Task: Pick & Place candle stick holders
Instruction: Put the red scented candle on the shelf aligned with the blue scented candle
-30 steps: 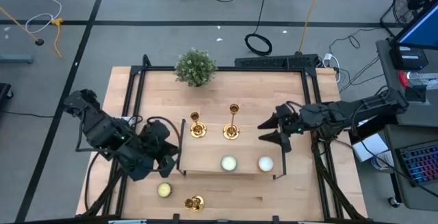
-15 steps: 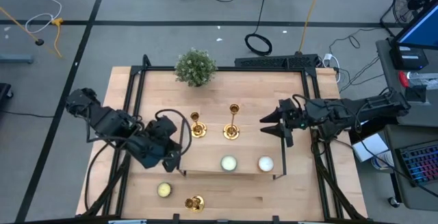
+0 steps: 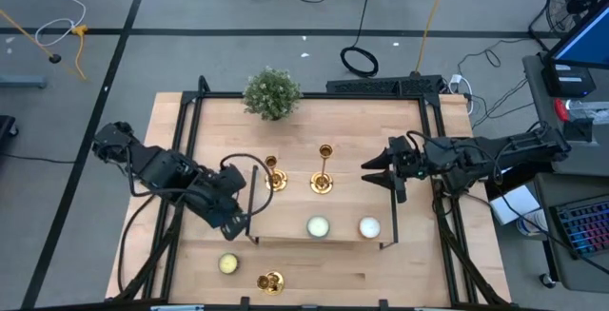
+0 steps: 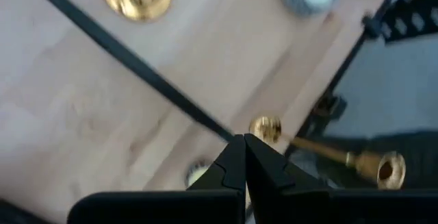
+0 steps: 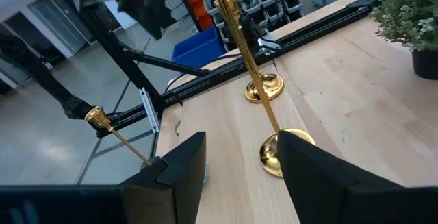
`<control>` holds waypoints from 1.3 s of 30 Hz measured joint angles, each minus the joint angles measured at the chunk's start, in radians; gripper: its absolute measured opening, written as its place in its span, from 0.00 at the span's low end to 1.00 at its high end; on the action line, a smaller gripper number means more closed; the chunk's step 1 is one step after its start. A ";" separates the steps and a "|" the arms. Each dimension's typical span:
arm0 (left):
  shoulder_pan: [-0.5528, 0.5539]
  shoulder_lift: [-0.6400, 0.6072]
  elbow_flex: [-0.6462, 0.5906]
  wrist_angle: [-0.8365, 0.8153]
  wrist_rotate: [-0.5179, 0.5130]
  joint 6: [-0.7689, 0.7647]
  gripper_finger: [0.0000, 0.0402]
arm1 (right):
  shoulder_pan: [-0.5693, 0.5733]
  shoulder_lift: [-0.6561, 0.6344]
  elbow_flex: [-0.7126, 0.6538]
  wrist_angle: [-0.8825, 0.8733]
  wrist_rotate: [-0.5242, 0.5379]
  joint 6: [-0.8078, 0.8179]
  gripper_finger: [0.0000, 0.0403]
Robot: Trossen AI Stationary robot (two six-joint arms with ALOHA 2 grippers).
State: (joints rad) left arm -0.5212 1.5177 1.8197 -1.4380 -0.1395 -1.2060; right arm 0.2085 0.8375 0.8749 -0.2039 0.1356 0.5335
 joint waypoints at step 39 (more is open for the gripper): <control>-0.485 0.002 -0.506 0.530 -0.064 -0.984 0.00 | 0.001 0.000 0.000 0.185 0.124 0.084 0.42</control>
State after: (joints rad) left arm -1.0062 1.5192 1.3136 -0.9082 -0.2038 -2.1897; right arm 0.2097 0.8375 0.8749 -0.0191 0.2591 0.6170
